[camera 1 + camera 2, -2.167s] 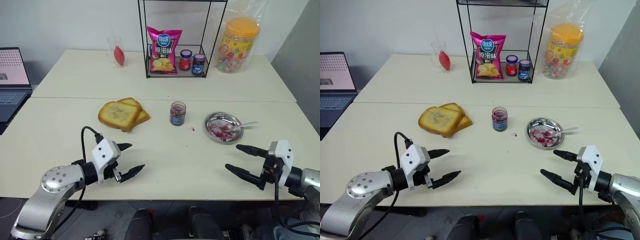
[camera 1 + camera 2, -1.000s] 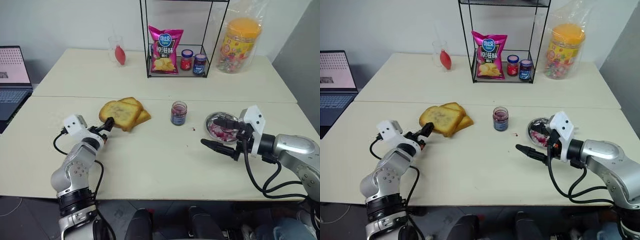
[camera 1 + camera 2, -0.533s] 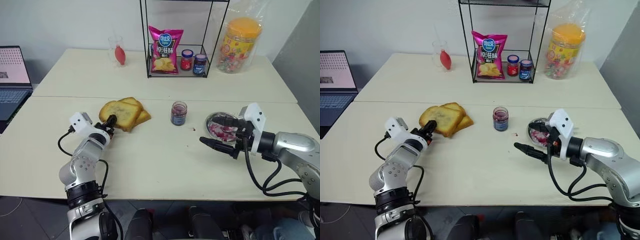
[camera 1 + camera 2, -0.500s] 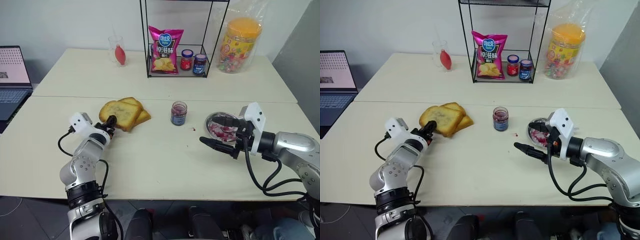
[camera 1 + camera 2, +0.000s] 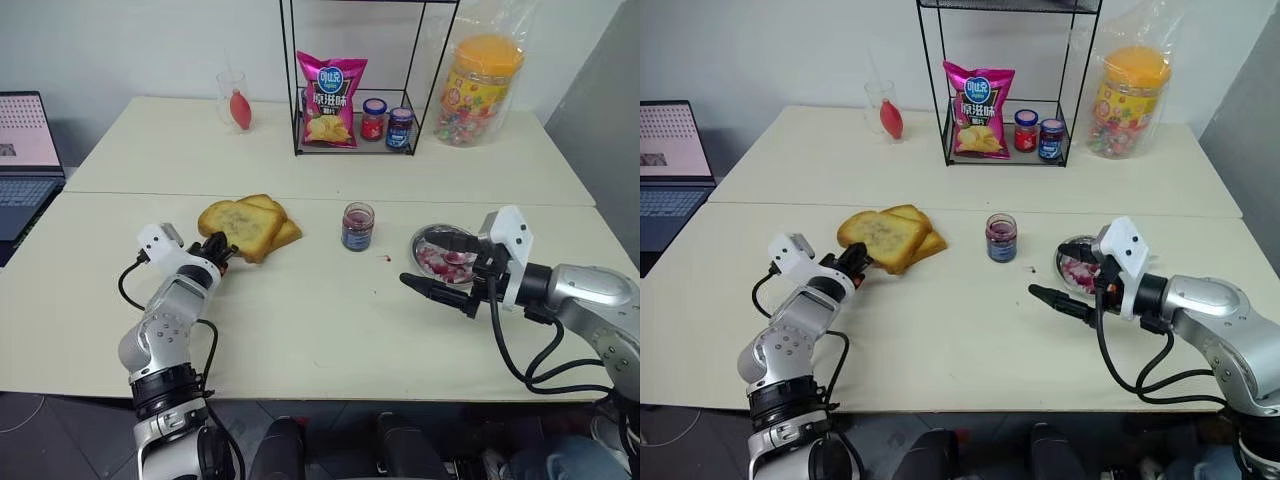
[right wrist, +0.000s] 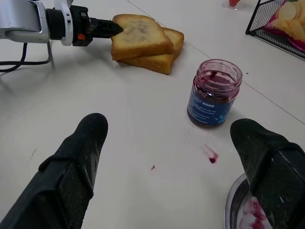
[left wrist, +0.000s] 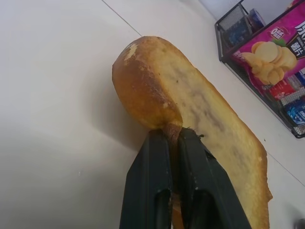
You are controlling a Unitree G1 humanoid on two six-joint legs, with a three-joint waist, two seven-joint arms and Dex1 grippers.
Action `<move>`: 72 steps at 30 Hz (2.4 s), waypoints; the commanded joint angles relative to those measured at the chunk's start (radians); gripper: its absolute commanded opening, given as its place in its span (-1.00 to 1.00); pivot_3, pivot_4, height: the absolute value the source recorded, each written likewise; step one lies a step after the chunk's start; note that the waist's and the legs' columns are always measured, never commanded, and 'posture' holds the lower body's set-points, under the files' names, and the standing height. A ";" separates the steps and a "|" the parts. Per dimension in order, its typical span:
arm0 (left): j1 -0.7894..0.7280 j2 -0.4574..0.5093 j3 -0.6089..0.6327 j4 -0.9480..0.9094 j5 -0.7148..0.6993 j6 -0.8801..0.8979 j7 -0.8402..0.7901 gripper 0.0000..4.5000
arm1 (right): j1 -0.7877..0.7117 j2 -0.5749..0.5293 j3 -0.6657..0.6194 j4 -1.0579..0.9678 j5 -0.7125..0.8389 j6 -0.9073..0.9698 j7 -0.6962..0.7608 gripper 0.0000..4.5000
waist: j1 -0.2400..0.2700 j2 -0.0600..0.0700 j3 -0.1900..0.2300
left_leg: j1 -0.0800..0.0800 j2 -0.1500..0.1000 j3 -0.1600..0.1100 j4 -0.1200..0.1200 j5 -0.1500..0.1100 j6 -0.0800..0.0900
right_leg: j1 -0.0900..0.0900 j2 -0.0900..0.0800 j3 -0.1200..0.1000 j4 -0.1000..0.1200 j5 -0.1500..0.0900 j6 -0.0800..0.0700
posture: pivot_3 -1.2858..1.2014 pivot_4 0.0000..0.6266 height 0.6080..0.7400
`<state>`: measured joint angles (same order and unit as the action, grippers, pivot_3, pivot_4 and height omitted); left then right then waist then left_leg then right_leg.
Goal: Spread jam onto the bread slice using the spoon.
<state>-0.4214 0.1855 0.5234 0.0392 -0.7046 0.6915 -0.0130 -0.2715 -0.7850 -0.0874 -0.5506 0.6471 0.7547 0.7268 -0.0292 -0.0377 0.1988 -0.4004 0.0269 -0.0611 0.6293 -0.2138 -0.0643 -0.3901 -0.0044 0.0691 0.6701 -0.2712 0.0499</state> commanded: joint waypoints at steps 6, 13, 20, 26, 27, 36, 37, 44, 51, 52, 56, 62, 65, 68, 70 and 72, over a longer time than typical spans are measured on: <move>0.143 0.192 -0.049 -0.354 -0.309 0.220 -0.297 -0.99 | 0.073 -0.020 -0.052 -0.036 -0.012 -0.111 0.064 1.00 | -0.003 0.000 0.000 | -0.001 0.001 0.000 -0.002 -0.001 -0.002 | 0.000 0.000 0.000 -0.006 0.001 0.001 | 0.03 -0.52 1.00; 0.194 0.356 -0.138 -0.408 -0.552 0.426 -0.491 -0.99 | 0.092 -0.057 -0.072 -0.026 -0.004 -0.111 0.105 1.00 | -0.003 0.000 0.000 | -0.001 0.001 0.001 -0.001 -0.002 -0.003 | 0.001 0.000 0.000 -0.007 0.000 -0.001 | 0.03 -0.52 1.00; 0.241 0.361 -0.346 -0.377 -0.391 0.365 -0.567 -0.99 | 0.140 -0.076 -0.102 -0.039 0.005 -0.101 0.109 1.00 | -0.001 0.000 0.000 | -0.001 0.002 0.002 -0.002 -0.002 -0.003 | 0.000 0.000 0.001 -0.007 -0.001 -0.002 | 0.03 -0.52 1.00; 0.190 0.349 -0.502 -0.254 -0.190 0.248 -0.646 -0.99 | 0.183 -0.091 -0.119 -0.074 0.039 -0.074 0.116 1.00 | 0.000 0.000 0.000 | -0.001 0.001 0.002 -0.002 -0.002 -0.003 | 0.000 0.000 0.002 -0.007 -0.001 -0.002 | 0.03 -0.52 1.00; 0.185 0.354 -0.515 -0.240 -0.170 0.239 -0.663 -0.99 | 0.185 -0.090 -0.120 -0.077 0.038 -0.076 0.114 1.00 | 0.000 0.000 0.000 | -0.001 0.001 0.002 -0.002 -0.002 -0.003 | 0.000 0.000 0.002 -0.007 -0.001 -0.002 | 0.03 -0.52 1.00; 0.094 0.378 -0.616 -0.130 0.012 0.146 -0.773 -0.99 | 0.264 -0.150 -0.130 -0.109 0.076 -0.087 0.225 1.00 | 0.000 0.000 0.000 | -0.001 0.001 0.002 -0.002 -0.002 -0.003 | 0.000 0.000 0.002 -0.007 -0.001 -0.002 | 0.03 -0.52 1.00; 0.096 0.378 -0.619 -0.133 0.022 0.139 -0.781 -0.99 | 0.271 -0.151 -0.128 -0.111 0.075 -0.089 0.228 1.00 | -0.001 0.000 0.000 | -0.001 0.001 0.002 -0.002 -0.002 -0.003 | 0.000 0.000 0.002 -0.007 -0.001 -0.002 | 0.03 -0.52 1.00; 0.106 0.366 -0.636 -0.136 0.120 0.051 -0.781 -0.99 | 0.292 -0.142 -0.114 -0.114 0.054 -0.110 0.227 1.00 | 0.000 0.000 0.000 | -0.001 0.001 0.002 -0.002 -0.002 -0.003 | 0.000 0.000 0.002 -0.007 -0.001 -0.001 | 0.03 -0.52 1.00; 0.125 0.364 -0.620 -0.147 0.192 -0.003 -0.753 -0.20 | 0.303 -0.140 -0.115 -0.098 0.037 -0.138 0.237 1.00 | 0.000 0.000 0.000 | -0.001 0.001 0.002 -0.002 -0.002 -0.003 | 0.000 0.000 0.002 -0.007 -0.001 -0.001 | 0.03 -0.52 1.00; 0.136 0.373 -0.617 -0.160 0.203 -0.012 -0.749 -0.10 | 0.308 -0.139 -0.118 -0.098 0.036 -0.141 0.236 1.00 | 0.000 0.000 0.000 | -0.001 0.002 0.002 -0.002 -0.002 -0.003 | 0.000 0.000 0.002 -0.007 0.000 0.000 | 0.03 -0.52 1.00; 0.176 0.418 -0.603 -0.194 0.284 -0.099 -0.732 0.29 | 0.318 -0.130 -0.131 -0.100 0.030 -0.153 0.222 1.00 | -0.002 0.000 0.000 | -0.001 0.002 0.002 -0.002 -0.002 -0.003 | 0.000 0.000 0.002 -0.007 0.000 0.000 | 0.03 -0.52 1.00; 0.205 0.436 -0.485 -0.246 0.291 -0.278 -0.749 0.81 | 0.328 -0.049 -0.241 -0.088 0.057 -0.154 0.107 1.00 | 0.000 0.000 0.000 | -0.001 0.002 0.002 -0.002 -0.002 -0.003 | 0.000 0.000 0.002 -0.007 -0.001 -0.001 | 0.03 -0.52 1.00; 0.209 0.449 -0.462 -0.300 0.269 -0.305 -0.783 0.81 | 0.347 -0.007 -0.294 -0.085 0.053 -0.159 0.052 1.00 | 0.000 0.000 0.000 | -0.001 0.002 0.003 -0.002 -0.002 -0.003 | 0.000 -0.001 0.002 -0.008 -0.001 -0.001 | 0.03 -0.52 1.00; 0.211 0.484 -0.472 -0.385 0.257 -0.336 -0.854 0.81 | 0.351 0.072 -0.356 -0.065 0.034 -0.182 -0.052 1.00 | 0.003 0.001 0.000 | -0.002 0.002 0.002 -0.002 -0.002 -0.003 | 0.000 -0.001 0.001 -0.008 -0.001 -0.001 | 0.03 -0.52 1.00; 0.178 0.512 -0.522 -0.461 0.233 -0.320 -0.925 0.89 | 0.323 0.165 -0.411 -0.012 0.018 -0.197 -0.193 1.00 | 0.002 0.000 0.000 | -0.001 0.002 0.003 -0.002 -0.002 -0.003 | 0.000 0.000 0.002 -0.008 0.000 -0.001 | 0.03 -0.52 1.00; 0.136 0.513 -0.554 -0.497 0.216 -0.297 -0.952 0.98 | 0.300 0.227 -0.441 0.027 -0.013 -0.213 -0.294 1.00 | 0.003 0.001 0.000 | -0.001 0.002 0.003 -0.002 -0.002 -0.003 | 0.000 0.000 0.002 -0.008 -0.001 -0.001 | 0.03 -0.52 1.00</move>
<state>-0.2448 0.6980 -0.0065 -0.3834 -0.4570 0.3896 -0.9324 0.0418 -0.5703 -0.4747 -0.5416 0.6571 0.5718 0.5251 -0.0264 -0.0368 0.1992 -0.4017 0.0285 -0.0582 0.6276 -0.2159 -0.0670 -0.3897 -0.0047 0.0712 0.6625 -0.2721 0.0481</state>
